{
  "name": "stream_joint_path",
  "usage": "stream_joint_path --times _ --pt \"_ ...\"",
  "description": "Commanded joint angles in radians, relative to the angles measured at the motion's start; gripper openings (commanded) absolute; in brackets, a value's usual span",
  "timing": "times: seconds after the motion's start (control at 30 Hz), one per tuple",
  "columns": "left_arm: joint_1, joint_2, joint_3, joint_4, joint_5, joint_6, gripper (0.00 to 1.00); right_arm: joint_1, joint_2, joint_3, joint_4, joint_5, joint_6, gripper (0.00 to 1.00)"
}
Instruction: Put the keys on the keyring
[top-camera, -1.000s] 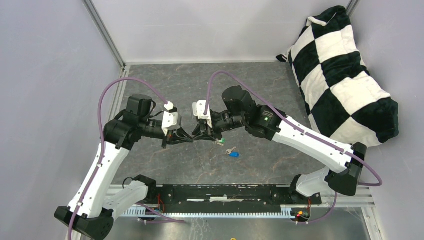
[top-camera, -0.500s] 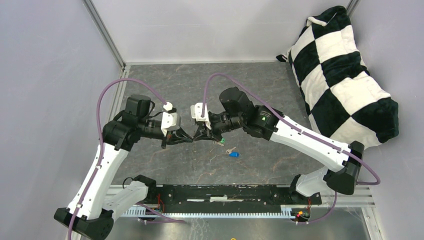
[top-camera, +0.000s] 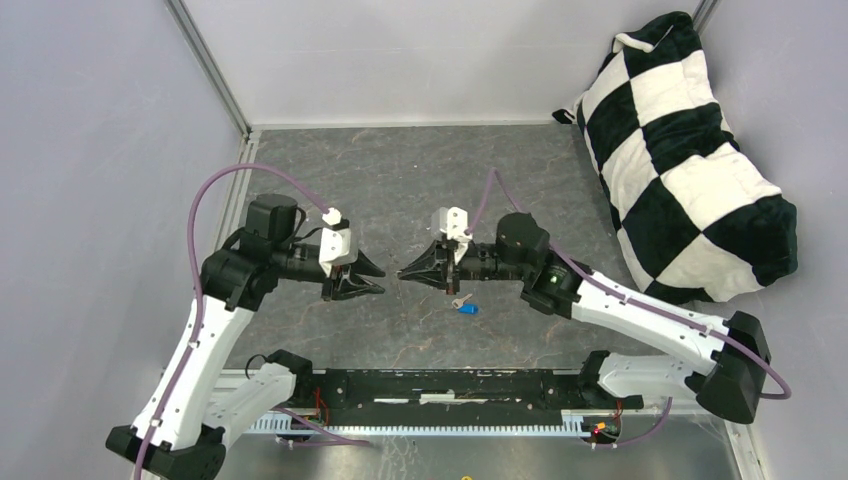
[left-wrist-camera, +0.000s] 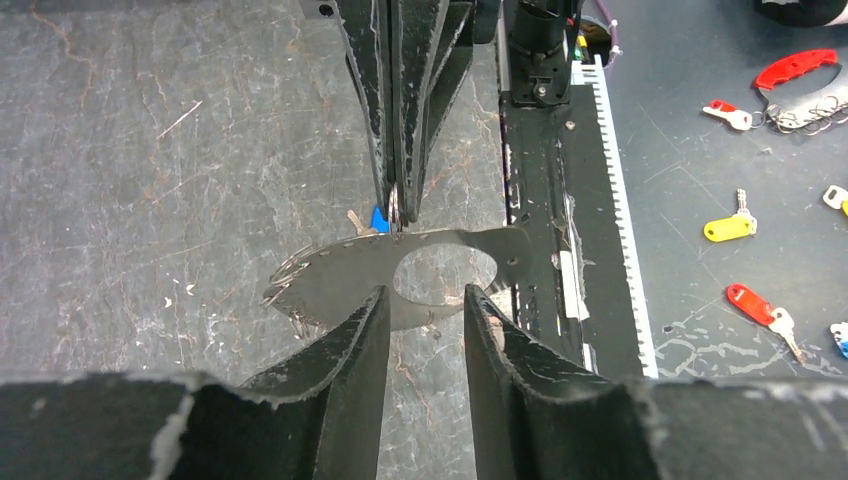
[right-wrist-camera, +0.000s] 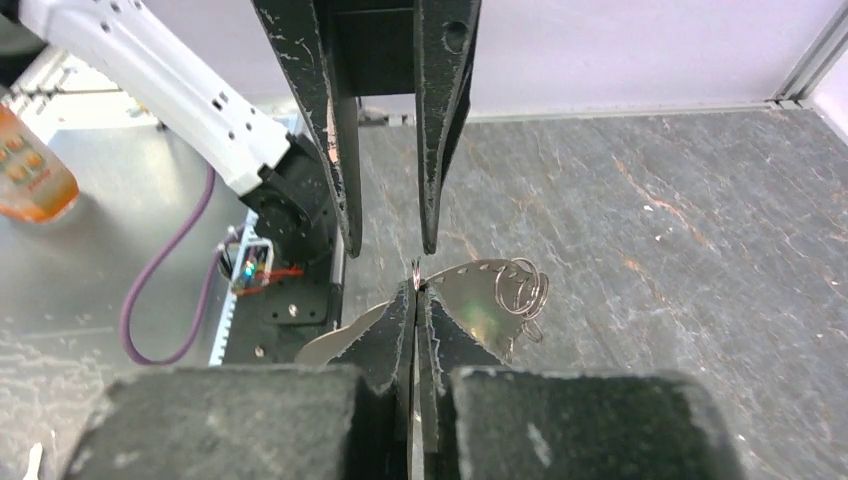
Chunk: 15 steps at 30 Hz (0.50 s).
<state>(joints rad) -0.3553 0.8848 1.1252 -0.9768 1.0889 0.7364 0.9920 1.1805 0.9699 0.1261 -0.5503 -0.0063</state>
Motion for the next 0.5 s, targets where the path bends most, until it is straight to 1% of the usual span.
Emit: stream_joint_path --times 0.0,0.1,0.2,0.37,0.47 --pt "-0.002 -0.051 -0.040 0.139 0.011 -0.148 0.39 -0.003 -0.054 -0.121 0.434 0.040 0.225 0.01" --pt "-0.001 -0.057 -0.053 0.211 0.026 -0.216 0.36 -0.003 -0.058 -0.191 0.567 0.053 0.302 0.01" --pt "-0.002 -0.040 -0.053 0.217 0.067 -0.242 0.36 -0.002 -0.050 -0.234 0.675 0.064 0.358 0.01" --pt "-0.002 -0.025 -0.066 0.219 0.099 -0.262 0.36 0.006 -0.026 -0.249 0.734 0.071 0.391 0.01" --pt "-0.001 -0.029 -0.073 0.219 0.111 -0.260 0.36 0.017 -0.012 -0.240 0.730 0.076 0.387 0.01"
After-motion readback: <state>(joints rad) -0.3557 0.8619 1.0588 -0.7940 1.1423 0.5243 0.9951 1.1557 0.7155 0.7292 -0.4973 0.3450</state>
